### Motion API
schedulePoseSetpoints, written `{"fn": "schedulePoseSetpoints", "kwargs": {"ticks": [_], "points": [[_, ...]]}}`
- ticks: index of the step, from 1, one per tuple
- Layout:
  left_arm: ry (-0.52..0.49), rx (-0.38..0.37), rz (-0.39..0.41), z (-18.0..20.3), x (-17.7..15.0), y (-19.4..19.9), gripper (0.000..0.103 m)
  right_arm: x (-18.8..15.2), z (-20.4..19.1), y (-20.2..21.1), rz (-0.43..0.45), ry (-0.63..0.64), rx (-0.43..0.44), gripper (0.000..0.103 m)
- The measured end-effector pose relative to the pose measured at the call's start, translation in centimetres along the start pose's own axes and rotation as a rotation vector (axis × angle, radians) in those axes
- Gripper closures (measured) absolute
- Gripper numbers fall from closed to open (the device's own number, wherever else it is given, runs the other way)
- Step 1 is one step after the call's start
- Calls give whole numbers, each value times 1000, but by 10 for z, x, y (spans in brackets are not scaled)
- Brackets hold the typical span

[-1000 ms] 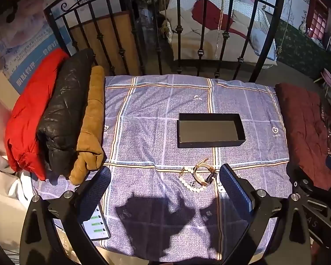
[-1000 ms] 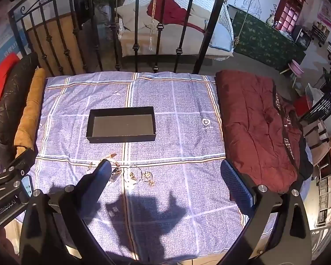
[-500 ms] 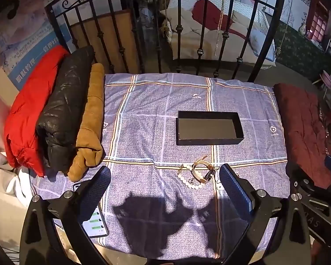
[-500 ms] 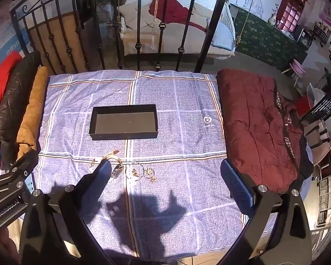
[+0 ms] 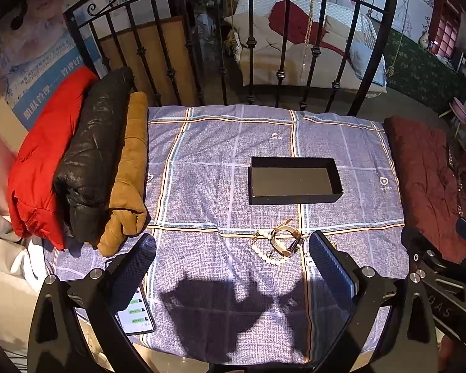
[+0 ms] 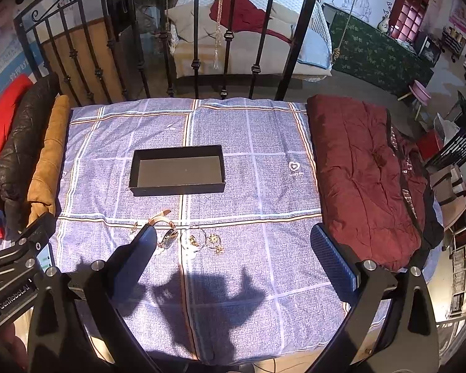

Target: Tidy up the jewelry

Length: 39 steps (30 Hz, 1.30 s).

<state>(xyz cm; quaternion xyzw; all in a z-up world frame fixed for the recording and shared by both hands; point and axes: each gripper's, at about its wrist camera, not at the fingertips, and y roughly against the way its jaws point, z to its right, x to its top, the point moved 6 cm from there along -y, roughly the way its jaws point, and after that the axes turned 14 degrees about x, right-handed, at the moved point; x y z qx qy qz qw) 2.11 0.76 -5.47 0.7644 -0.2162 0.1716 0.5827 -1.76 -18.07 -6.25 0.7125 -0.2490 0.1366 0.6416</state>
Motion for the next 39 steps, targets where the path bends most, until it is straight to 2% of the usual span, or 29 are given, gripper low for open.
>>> {"fn": "schedulePoseSetpoints", "kwargs": {"ticks": [39], "points": [[3, 8, 4, 0, -2, 2, 6, 4, -4, 4, 7, 16, 15, 6]]}}
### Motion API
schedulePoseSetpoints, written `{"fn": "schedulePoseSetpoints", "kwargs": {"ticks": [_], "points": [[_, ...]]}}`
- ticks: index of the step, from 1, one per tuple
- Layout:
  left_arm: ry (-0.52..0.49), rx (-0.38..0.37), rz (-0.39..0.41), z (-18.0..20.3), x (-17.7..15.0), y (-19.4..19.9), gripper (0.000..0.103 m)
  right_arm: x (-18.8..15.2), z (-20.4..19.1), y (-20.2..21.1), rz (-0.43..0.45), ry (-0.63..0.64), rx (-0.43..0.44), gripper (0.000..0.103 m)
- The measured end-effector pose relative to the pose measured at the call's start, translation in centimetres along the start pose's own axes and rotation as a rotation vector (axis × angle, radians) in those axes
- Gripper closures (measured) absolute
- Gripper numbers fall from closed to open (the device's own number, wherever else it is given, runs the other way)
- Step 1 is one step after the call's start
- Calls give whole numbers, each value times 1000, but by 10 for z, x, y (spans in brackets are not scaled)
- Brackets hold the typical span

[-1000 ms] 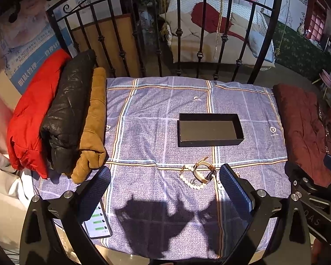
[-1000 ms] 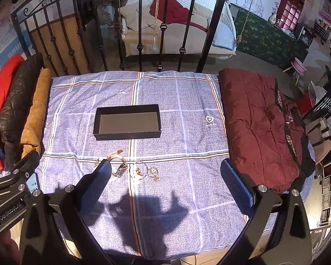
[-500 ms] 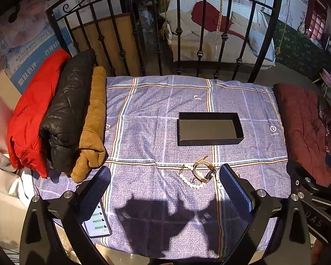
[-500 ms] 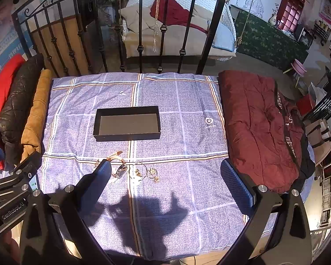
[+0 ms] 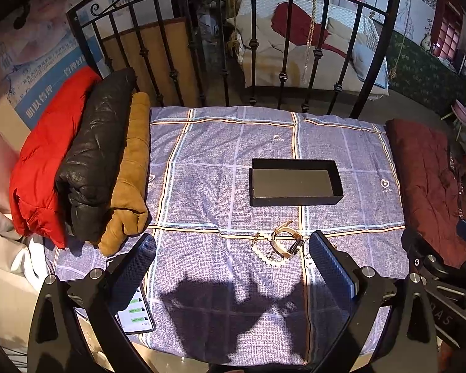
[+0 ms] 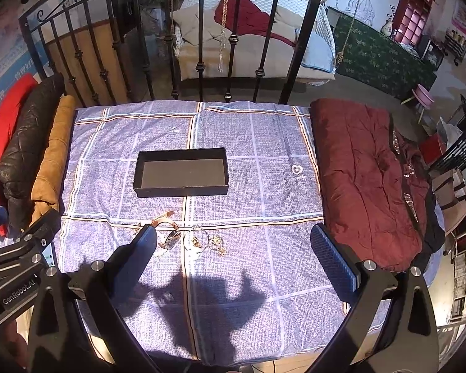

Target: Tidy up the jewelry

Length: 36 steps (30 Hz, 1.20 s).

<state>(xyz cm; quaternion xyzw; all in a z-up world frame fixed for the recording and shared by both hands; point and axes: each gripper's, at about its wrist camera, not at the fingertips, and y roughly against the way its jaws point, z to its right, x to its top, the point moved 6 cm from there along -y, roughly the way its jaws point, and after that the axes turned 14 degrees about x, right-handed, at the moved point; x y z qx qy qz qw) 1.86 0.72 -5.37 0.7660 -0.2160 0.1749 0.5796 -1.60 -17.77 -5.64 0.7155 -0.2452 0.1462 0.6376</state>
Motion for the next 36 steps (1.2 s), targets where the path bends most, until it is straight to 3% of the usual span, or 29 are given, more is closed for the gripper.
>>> {"fn": "schedulePoseSetpoints", "kwargs": {"ticks": [24, 30, 36], "points": [[-14, -16, -48, 9, 0, -18, 6, 1, 6, -13, -26, -12, 9, 6], [-16, -163, -115, 30, -29, -64, 6, -14, 26, -49, -23, 3, 8, 6], [-77, -116, -165, 63, -63, -127, 6, -43, 40, -116, -83, 48, 54, 6]]}}
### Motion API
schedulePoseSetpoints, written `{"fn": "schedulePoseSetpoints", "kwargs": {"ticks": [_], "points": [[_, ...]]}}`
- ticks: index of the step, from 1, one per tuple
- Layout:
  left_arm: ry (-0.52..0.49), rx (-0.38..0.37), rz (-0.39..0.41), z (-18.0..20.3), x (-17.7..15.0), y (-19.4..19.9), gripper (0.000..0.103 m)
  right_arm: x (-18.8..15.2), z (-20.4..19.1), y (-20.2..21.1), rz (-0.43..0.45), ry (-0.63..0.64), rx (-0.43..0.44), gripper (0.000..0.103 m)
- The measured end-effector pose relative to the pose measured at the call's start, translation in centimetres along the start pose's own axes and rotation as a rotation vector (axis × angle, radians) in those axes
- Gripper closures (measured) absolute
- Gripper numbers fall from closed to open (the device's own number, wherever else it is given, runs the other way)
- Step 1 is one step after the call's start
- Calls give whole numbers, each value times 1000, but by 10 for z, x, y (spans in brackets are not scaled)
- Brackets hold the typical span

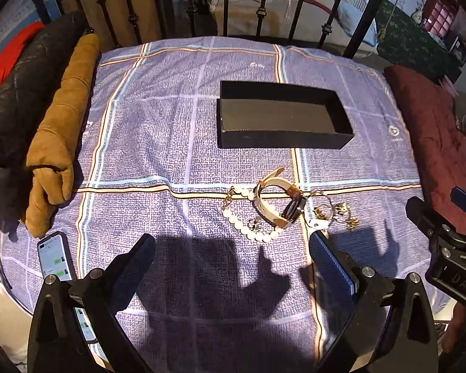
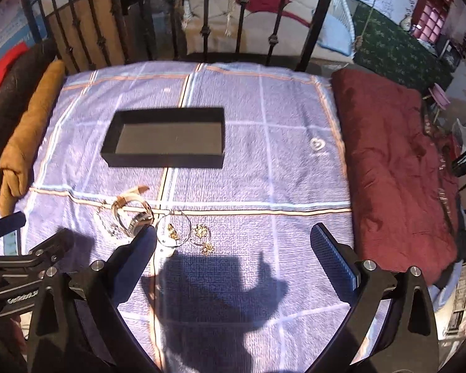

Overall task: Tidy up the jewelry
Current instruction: 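Grasp the white-strap watch with left tool while right tool grasps a silver ring, then carry the watch with left tool toward the black box while right tool drops the ring inside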

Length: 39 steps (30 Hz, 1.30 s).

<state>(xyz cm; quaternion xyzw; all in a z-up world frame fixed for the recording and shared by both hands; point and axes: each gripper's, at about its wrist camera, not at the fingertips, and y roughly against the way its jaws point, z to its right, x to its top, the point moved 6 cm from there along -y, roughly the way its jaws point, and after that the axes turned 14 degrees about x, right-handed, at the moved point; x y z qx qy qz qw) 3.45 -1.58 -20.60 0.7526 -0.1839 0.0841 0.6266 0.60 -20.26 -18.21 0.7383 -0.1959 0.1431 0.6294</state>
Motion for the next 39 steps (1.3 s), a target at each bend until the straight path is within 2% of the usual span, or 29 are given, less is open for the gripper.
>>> {"fn": "schedulePoseSetpoints", "kwargs": {"ticks": [2, 5, 6, 12, 17, 19, 20, 21, 22, 23, 24, 26, 27, 29, 33, 34, 35, 39], "points": [[-8, 25, -10, 8, -1, -23, 6, -6, 3, -22, -12, 2, 26, 7], [1, 65, -10, 11, 1, -45, 6, -15, 8, -51, -43, -15, 79, 22], [4, 73, -4, 12, 3, -49, 6, -17, 9, -58, -51, -25, 94, 23], [7, 46, 21, 26, 17, -59, 6, -23, 14, -77, -37, -93, 146, 23], [-20, 93, -9, 35, 15, -84, 6, -28, 3, -96, -55, -40, 111, 24], [-10, 93, -59, 34, 11, -95, 7, -31, -1, -103, -67, -17, 101, 25], [1, 86, -91, 34, 8, -101, 9, -33, -2, -107, -74, -9, 98, 31], [13, 80, -105, 32, 5, -105, 9, -37, -4, -113, -94, -2, 98, 41], [17, 80, -96, 31, 4, -104, 9, -39, -4, -118, -110, -1, 102, 44], [15, 84, -92, 31, 4, -104, 12, -40, -3, -120, -110, 3, 87, 49], [15, 83, -93, 30, 4, -103, 14, -39, -4, -119, -101, 14, 81, 63], [28, 72, -87, 27, 5, -99, 31, -37, -8, -117, -100, 36, 84, 73], [37, 58, -90, 25, 5, -96, 35, -36, -8, -114, -99, 38, 83, 73], [56, 5, -91, 20, 7, -91, 51, -33, -10, -108, -83, 43, 98, 73], [77, -50, -99, 15, 7, -86, 72, -28, -13, -89, -39, 57, 134, 73], [81, -64, -96, 14, 8, -84, 83, -26, -14, -85, -30, 51, 146, 73], [85, -71, -97, 12, 8, -82, 86, -25, -15, -81, -25, 44, 158, 73], [90, -105, -84, 11, 10, -68, 85, -15, -16, -68, 1, 26, 189, 73]]}}
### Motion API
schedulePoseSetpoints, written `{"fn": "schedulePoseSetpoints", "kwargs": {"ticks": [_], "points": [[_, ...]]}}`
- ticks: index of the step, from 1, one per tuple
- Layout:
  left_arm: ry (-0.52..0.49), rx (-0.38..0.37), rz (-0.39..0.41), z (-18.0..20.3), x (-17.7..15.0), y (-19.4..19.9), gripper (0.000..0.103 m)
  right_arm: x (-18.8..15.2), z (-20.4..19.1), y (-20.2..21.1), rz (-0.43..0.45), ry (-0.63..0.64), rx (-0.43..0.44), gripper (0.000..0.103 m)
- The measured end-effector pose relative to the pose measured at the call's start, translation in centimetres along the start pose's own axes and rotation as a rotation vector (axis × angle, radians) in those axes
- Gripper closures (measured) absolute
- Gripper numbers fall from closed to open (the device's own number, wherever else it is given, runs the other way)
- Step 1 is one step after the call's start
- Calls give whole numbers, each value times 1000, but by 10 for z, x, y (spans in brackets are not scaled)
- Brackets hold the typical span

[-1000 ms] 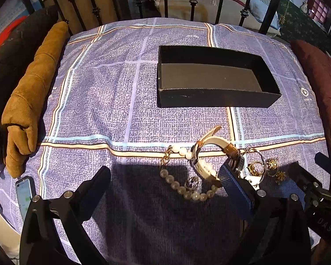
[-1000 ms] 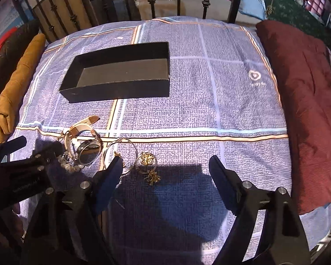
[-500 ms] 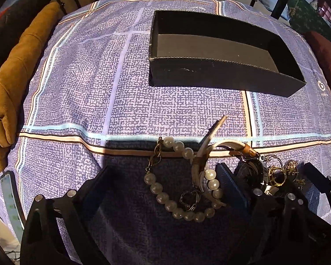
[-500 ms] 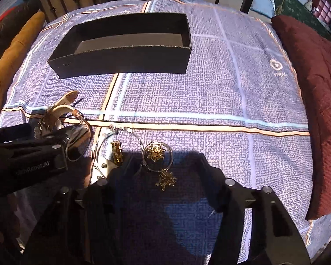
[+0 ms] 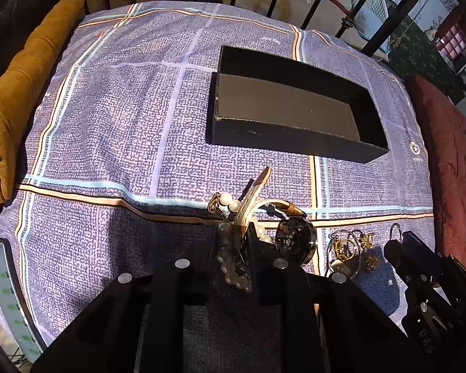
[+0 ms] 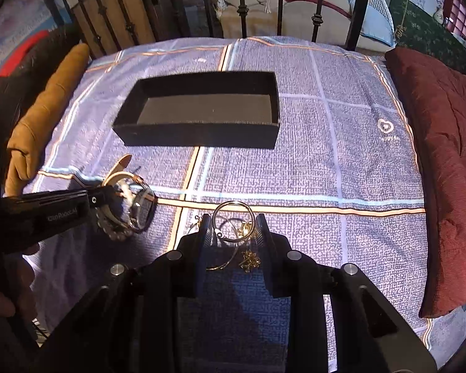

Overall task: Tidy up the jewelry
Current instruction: 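Carry the watch with left tool toward the black box while right tool drops the ring inside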

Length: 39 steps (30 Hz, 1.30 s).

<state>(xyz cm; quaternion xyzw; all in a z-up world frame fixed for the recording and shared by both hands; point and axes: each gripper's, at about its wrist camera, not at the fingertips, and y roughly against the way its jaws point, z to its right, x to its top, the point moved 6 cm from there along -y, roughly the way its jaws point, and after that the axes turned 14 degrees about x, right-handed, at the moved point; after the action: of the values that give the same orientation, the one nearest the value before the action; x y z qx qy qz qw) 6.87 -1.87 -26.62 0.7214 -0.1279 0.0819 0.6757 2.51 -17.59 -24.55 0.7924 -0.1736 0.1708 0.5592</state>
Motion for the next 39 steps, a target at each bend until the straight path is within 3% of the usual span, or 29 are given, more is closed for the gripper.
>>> {"fn": "schedulePoseSetpoints", "kwargs": {"ticks": [5, 13, 22, 24, 25, 26, 27, 29, 31, 34, 39], "points": [[-14, -27, 24, 2, 1, 19, 84, 13, -1, 11, 32, -11, 22, 73], [-3, -102, 122, 17, 46, 65, 85, 52, -6, 25, 117, 17, 41, 73], [-46, -59, 185, 43, 103, 51, 85, 113, -6, 7, 188, 81, 17, 73], [-50, -44, 183, 45, 111, 40, 78, 121, -1, -11, 166, 84, 12, 71], [-53, -17, 174, 45, 115, 32, 67, 124, 2, -20, 153, 87, 8, 69], [-51, 22, 168, 42, 118, 25, 59, 126, 6, -27, 145, 83, -10, 62], [-49, 52, 160, 38, 121, 19, 56, 128, 13, -34, 136, 74, -33, 47], [-24, 70, 135, 26, 123, 9, 34, 130, 25, -42, 122, 44, -58, 33], [-1, 62, 147, 13, 121, 10, 30, 130, 34, -41, 124, 14, -49, 33], [24, 109, 165, -11, 110, 15, 26, 119, 42, -30, 141, -11, -40, 33], [58, 124, 125, -37, 70, 18, 25, 75, 40, -11, 112, -19, -36, 34]]}}
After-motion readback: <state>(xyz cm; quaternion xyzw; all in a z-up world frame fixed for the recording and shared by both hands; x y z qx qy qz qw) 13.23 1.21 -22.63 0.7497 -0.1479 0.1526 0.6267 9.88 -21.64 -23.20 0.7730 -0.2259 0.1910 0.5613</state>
